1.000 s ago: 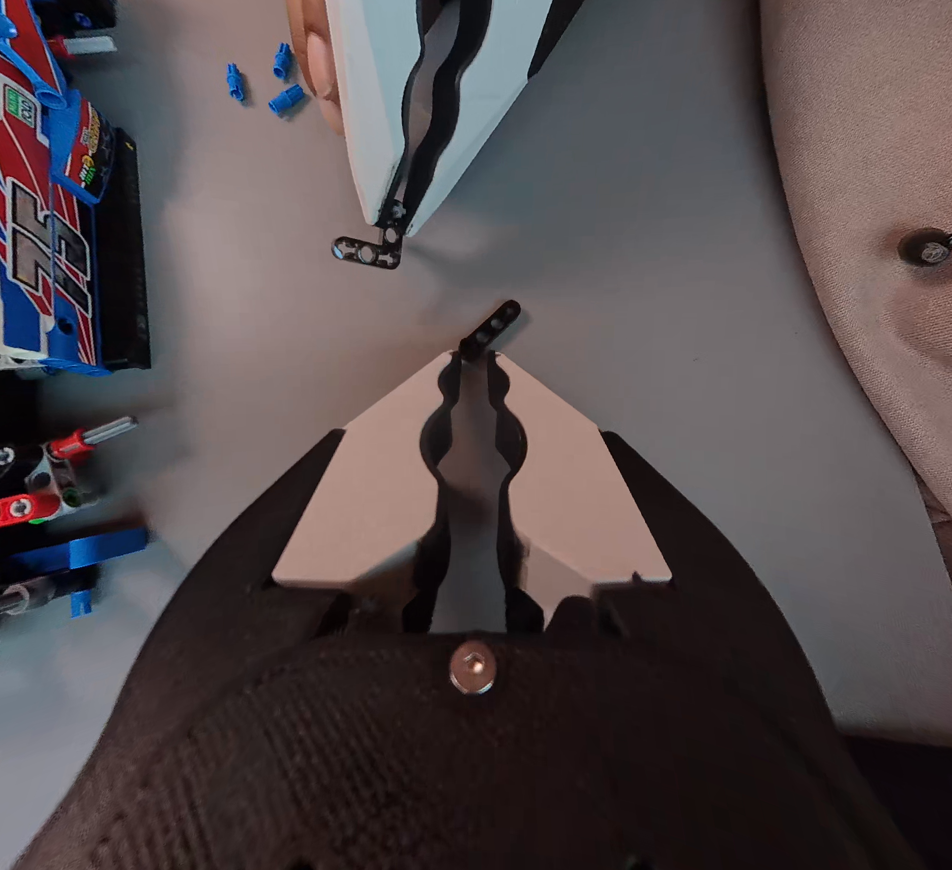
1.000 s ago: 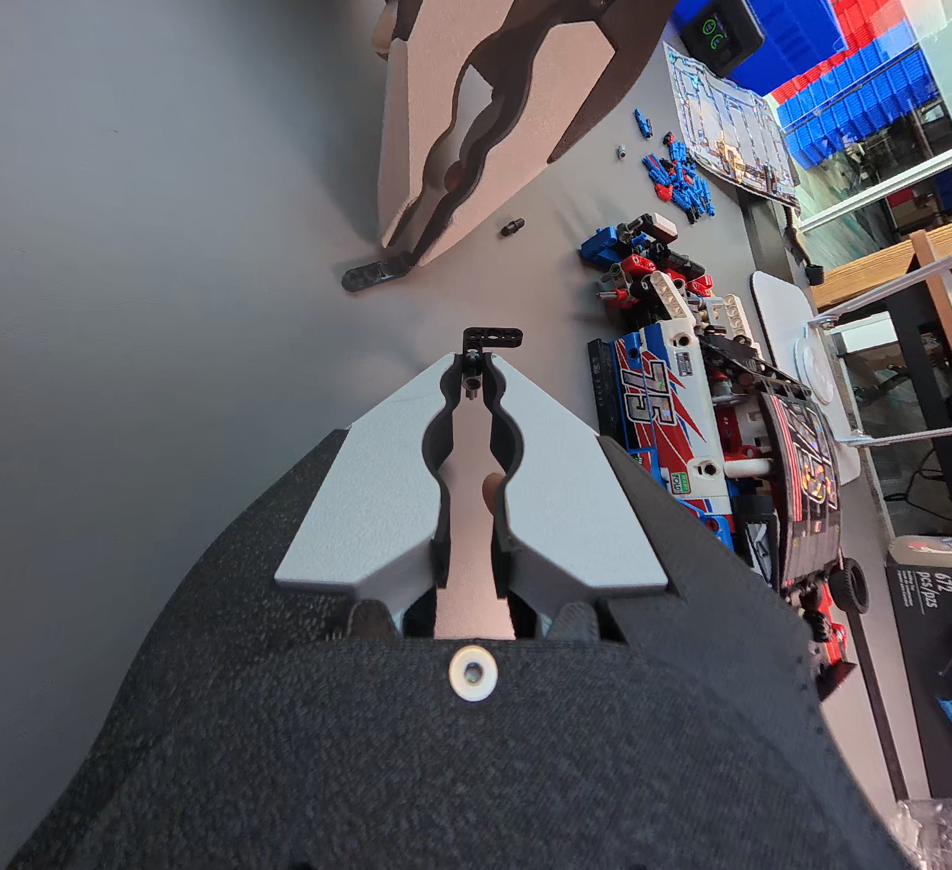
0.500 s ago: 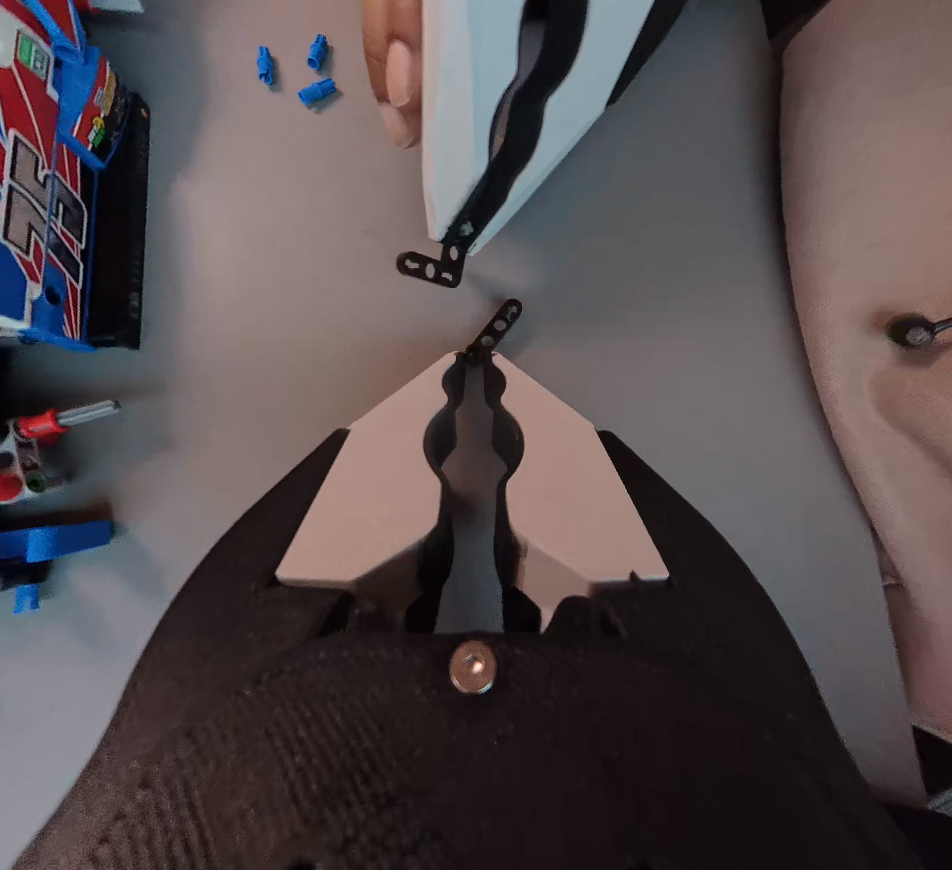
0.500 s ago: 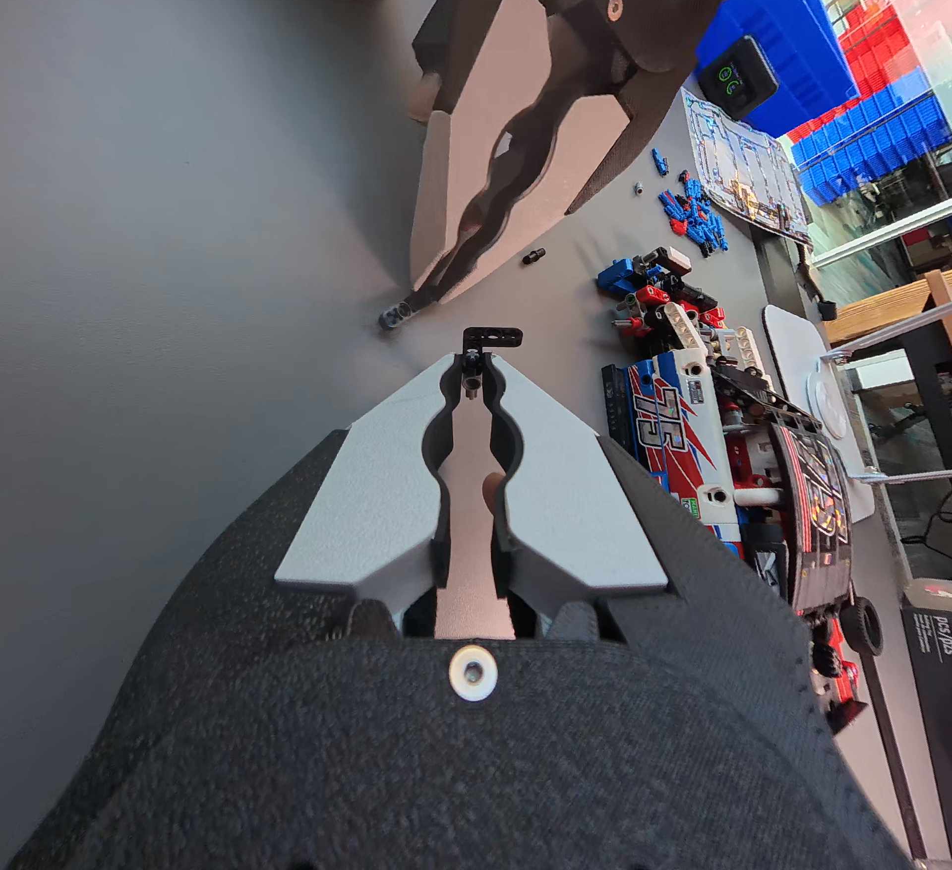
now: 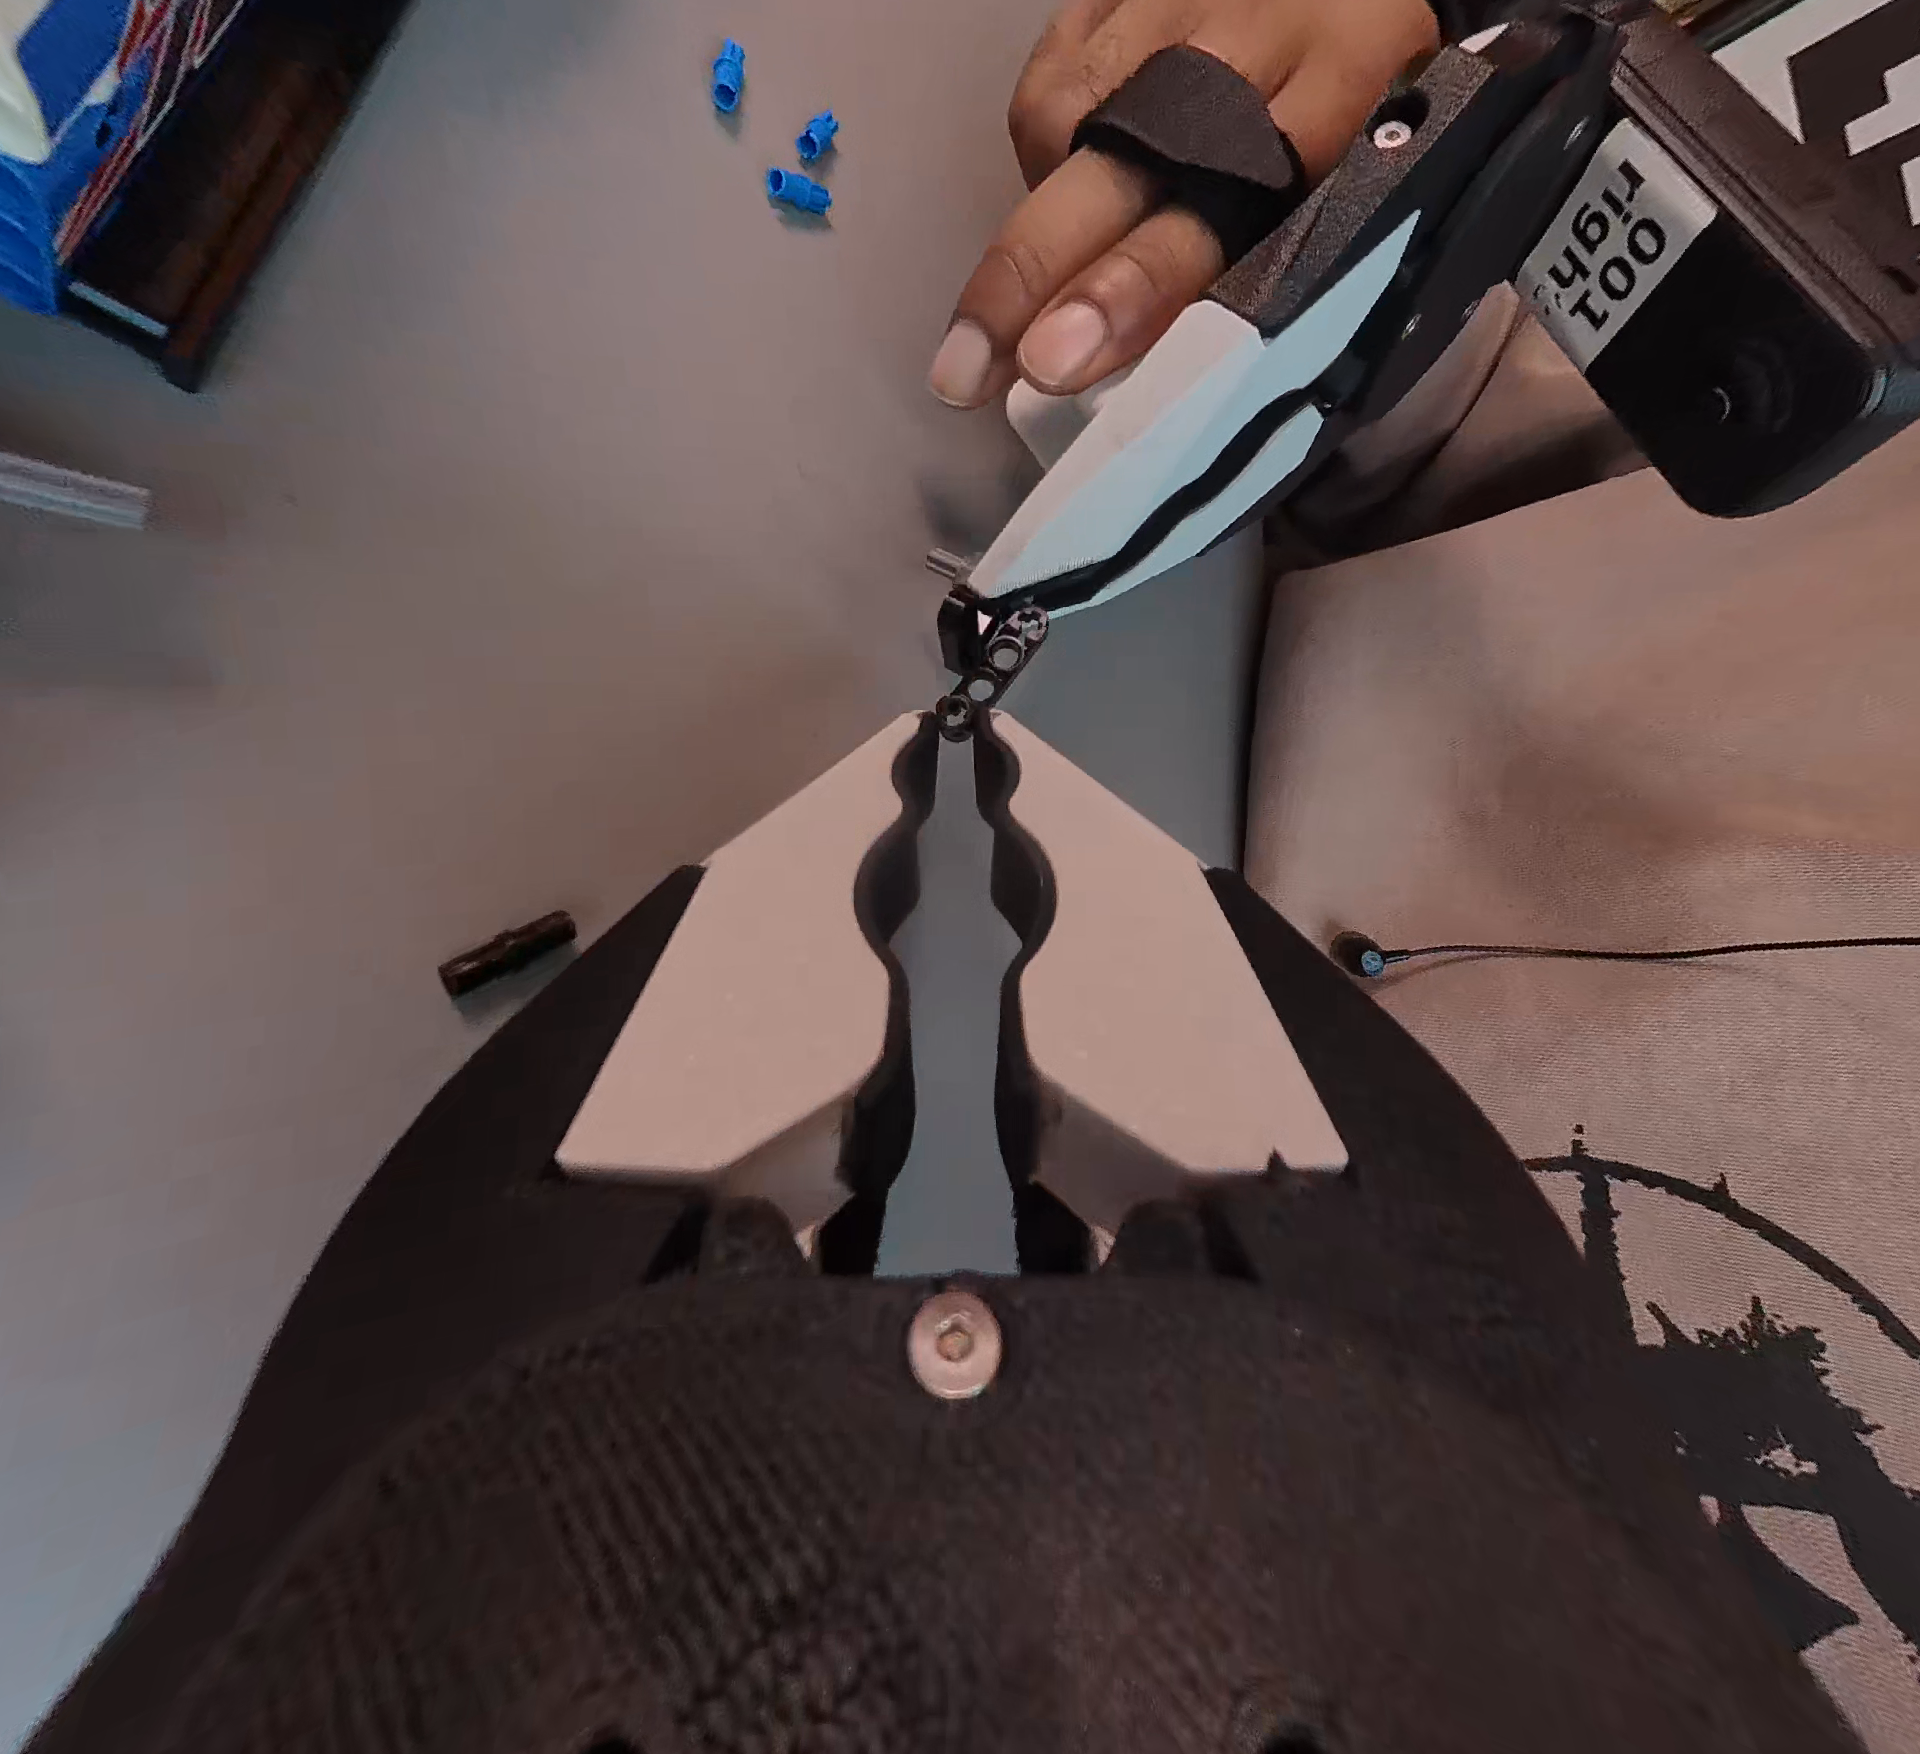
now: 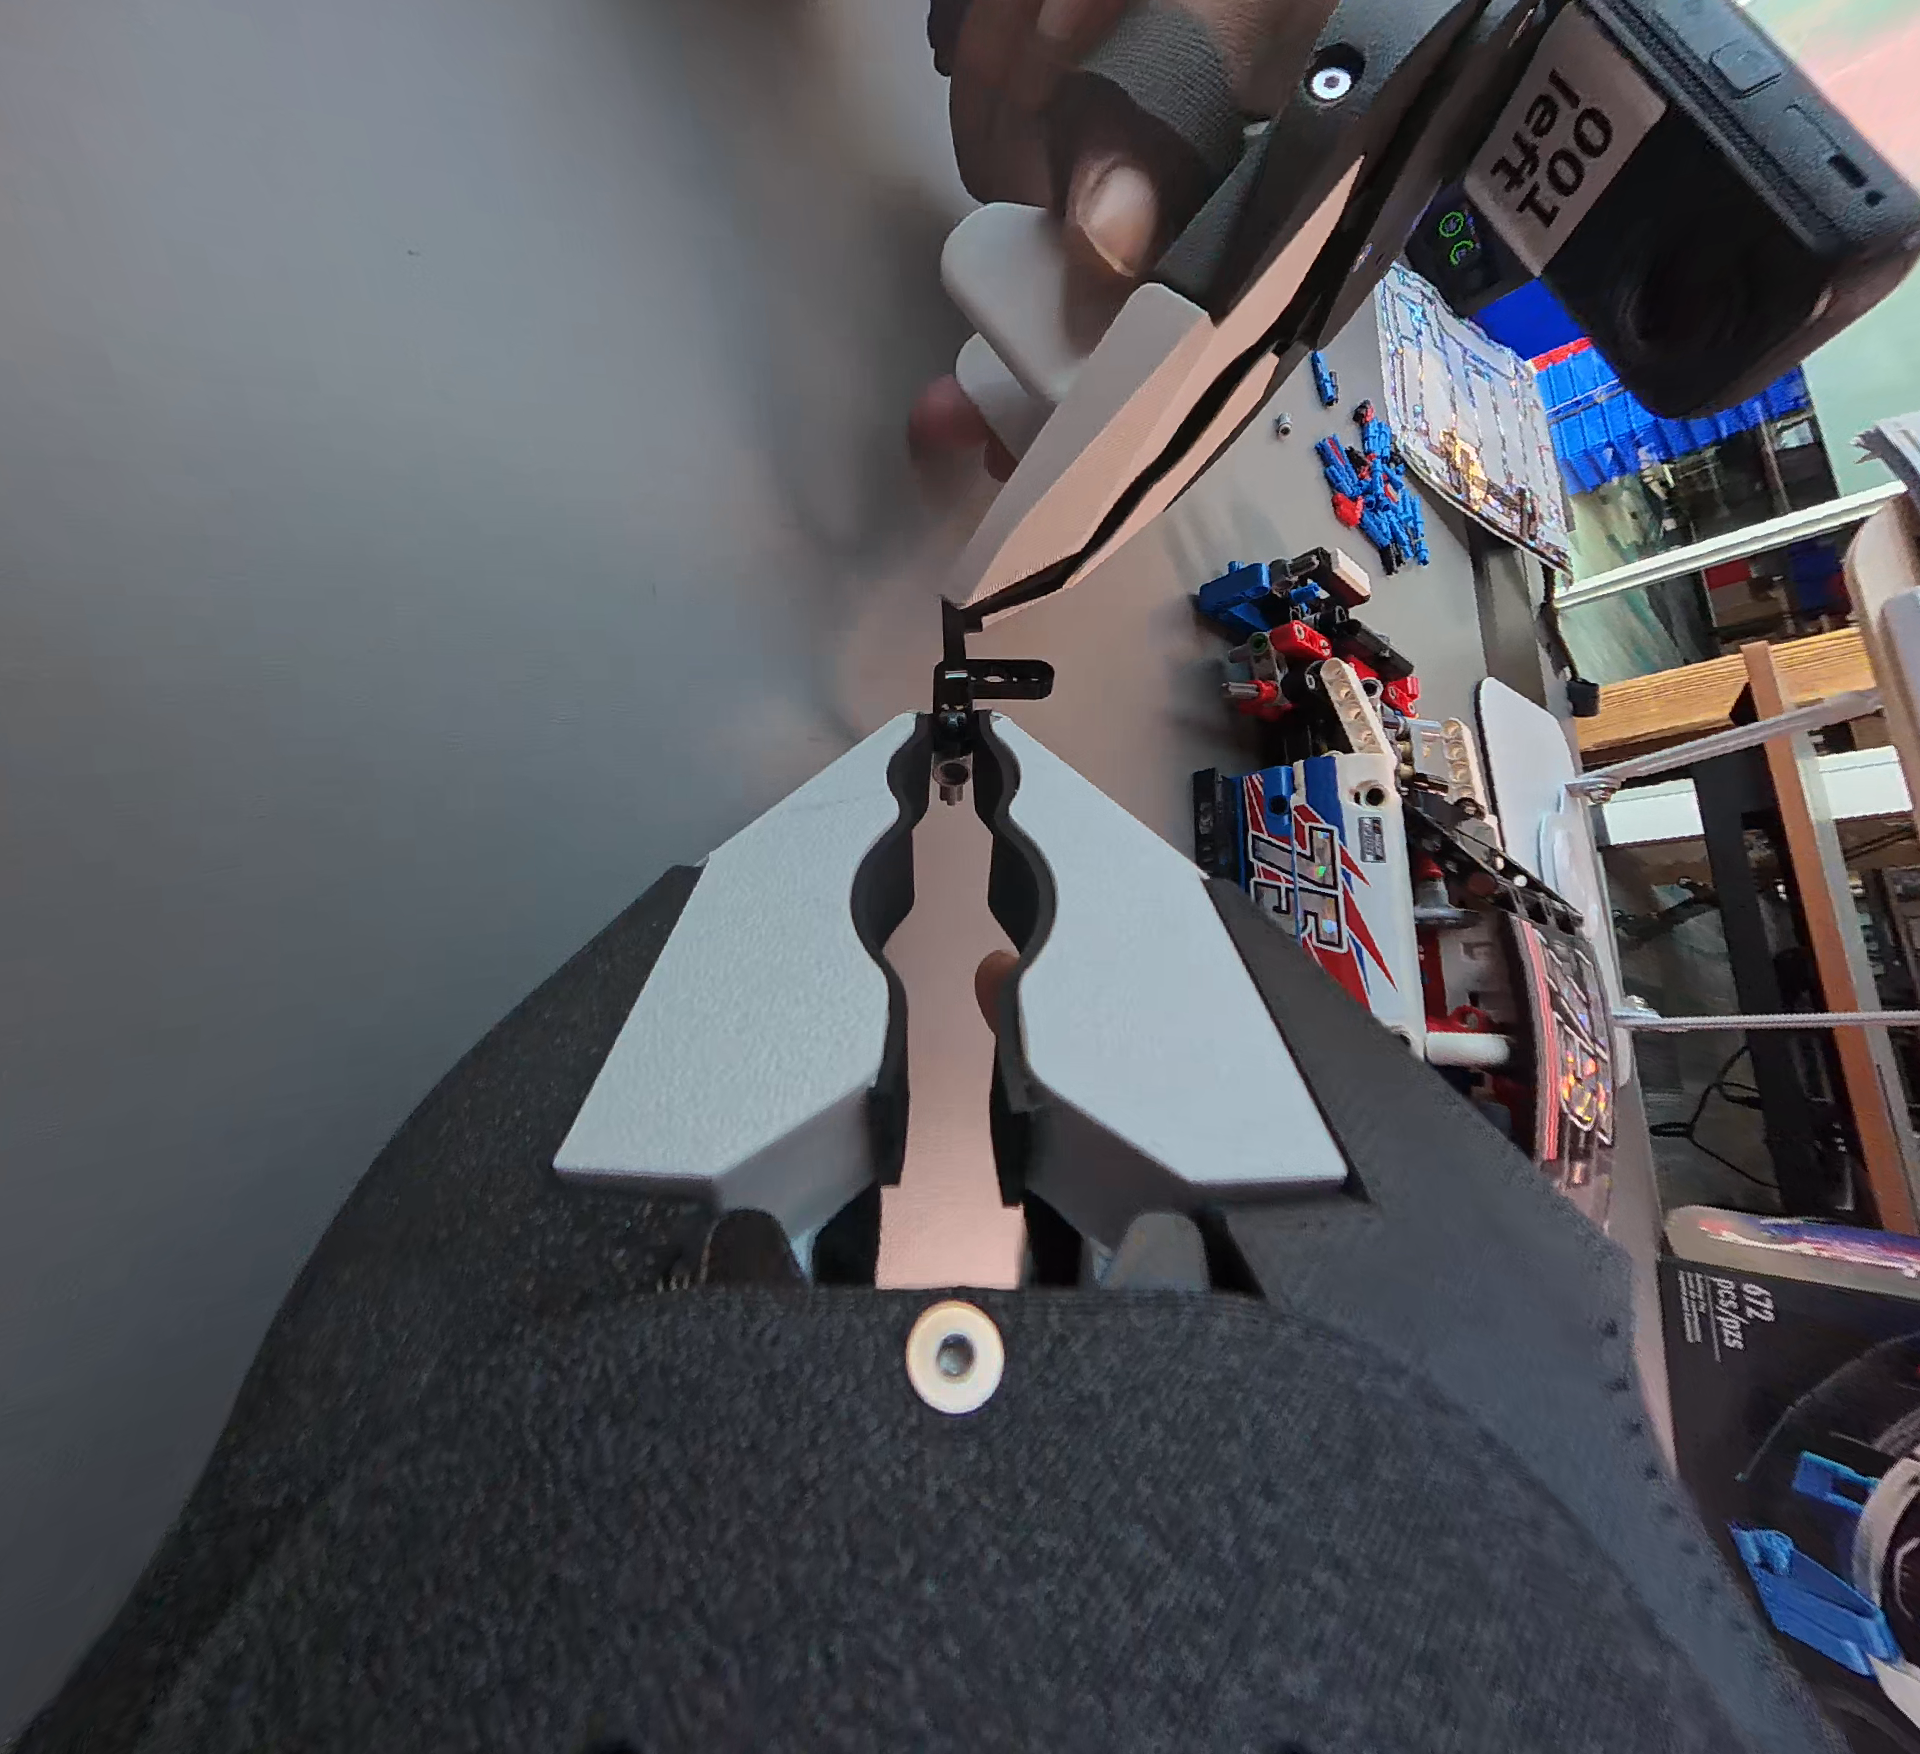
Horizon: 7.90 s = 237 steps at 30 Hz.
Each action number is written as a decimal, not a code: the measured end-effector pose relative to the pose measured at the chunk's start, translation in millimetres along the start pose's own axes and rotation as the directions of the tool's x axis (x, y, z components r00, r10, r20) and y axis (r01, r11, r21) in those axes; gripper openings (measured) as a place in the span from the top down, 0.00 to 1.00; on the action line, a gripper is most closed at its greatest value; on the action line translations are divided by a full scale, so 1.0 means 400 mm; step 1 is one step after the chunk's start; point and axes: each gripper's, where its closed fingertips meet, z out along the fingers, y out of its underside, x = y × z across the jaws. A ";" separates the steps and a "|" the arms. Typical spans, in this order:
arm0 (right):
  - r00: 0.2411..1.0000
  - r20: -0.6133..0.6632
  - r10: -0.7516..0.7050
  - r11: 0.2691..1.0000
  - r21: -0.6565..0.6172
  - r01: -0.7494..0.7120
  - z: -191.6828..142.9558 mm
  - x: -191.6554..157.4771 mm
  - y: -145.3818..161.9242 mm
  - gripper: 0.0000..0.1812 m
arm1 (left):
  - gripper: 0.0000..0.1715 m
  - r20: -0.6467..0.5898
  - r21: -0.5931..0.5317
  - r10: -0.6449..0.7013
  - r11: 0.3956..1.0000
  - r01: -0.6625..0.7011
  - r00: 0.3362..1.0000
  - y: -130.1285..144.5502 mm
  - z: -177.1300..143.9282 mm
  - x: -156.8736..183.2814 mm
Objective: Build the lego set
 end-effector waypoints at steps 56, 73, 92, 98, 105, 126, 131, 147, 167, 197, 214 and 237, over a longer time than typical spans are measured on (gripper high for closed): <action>1.000 0.012 0.002 1.000 0.021 -0.002 -0.007 -0.008 -0.012 0.97 | 0.97 0.029 0.117 0.063 0.991 -0.066 0.998 -0.019 -0.010 0.011; 0.998 0.069 0.000 1.000 0.024 -0.001 0.018 -0.046 -0.022 0.97 | 1.00 0.097 0.166 -0.018 0.986 0.002 0.995 -0.033 0.002 -0.008; 0.999 0.028 0.047 0.999 -0.020 -0.047 0.012 -0.015 0.002 0.97 | 0.87 0.437 -0.226 0.534 0.844 -0.486 0.724 0.024 -0.047 -0.082; 0.999 -0.003 0.046 0.998 -0.053 -0.046 0.012 0.001 0.019 0.97 | 0.99 0.381 -0.249 0.639 0.767 -0.592 0.668 0.022 -0.019 -0.065; 0.999 -0.017 0.047 0.997 -0.056 -0.048 0.006 0.009 0.029 0.97 | 0.99 0.258 -0.236 0.719 0.694 -0.680 0.645 0.051 0.013 -0.015; 0.991 -0.052 0.121 0.993 0.011 -0.121 -0.013 0.039 0.006 0.97 | 0.98 0.325 0.049 0.461 0.864 -0.502 0.826 -0.040 0.030 -0.008; 0.993 -0.064 0.104 0.995 0.013 -0.103 -0.013 0.042 -0.001 0.97 | 0.96 0.350 0.036 0.430 0.882 -0.471 0.832 -0.040 0.039 -0.017; 0.967 -0.144 0.211 0.975 -0.046 -0.220 -0.004 0.078 0.021 0.97 | 0.95 0.274 0.211 0.125 0.959 -0.187 0.953 -0.070 0.036 -0.020; 0.966 -0.141 0.217 0.970 -0.078 -0.229 -0.008 0.080 0.049 0.97 | 0.94 0.257 -0.283 0.750 0.661 -0.694 0.609 0.075 0.040 0.057; 0.962 -0.166 0.216 0.967 -0.100 -0.234 -0.032 0.097 0.068 0.97 | 1.00 0.273 -0.390 0.708 0.701 -0.597 0.652 0.052 0.075 0.017; 0.937 -0.228 0.264 0.950 -0.104 -0.293 -0.062 0.138 0.101 0.97 | 0.90 0.141 -0.541 0.873 0.463 -0.702 0.467 -0.005 0.106 0.021; 0.895 -0.079 0.438 0.894 0.138 -0.426 -0.107 0.140 0.018 0.97 | 0.96 0.209 0.567 0.370 0.708 -0.421 0.905 -0.257 -0.098 0.107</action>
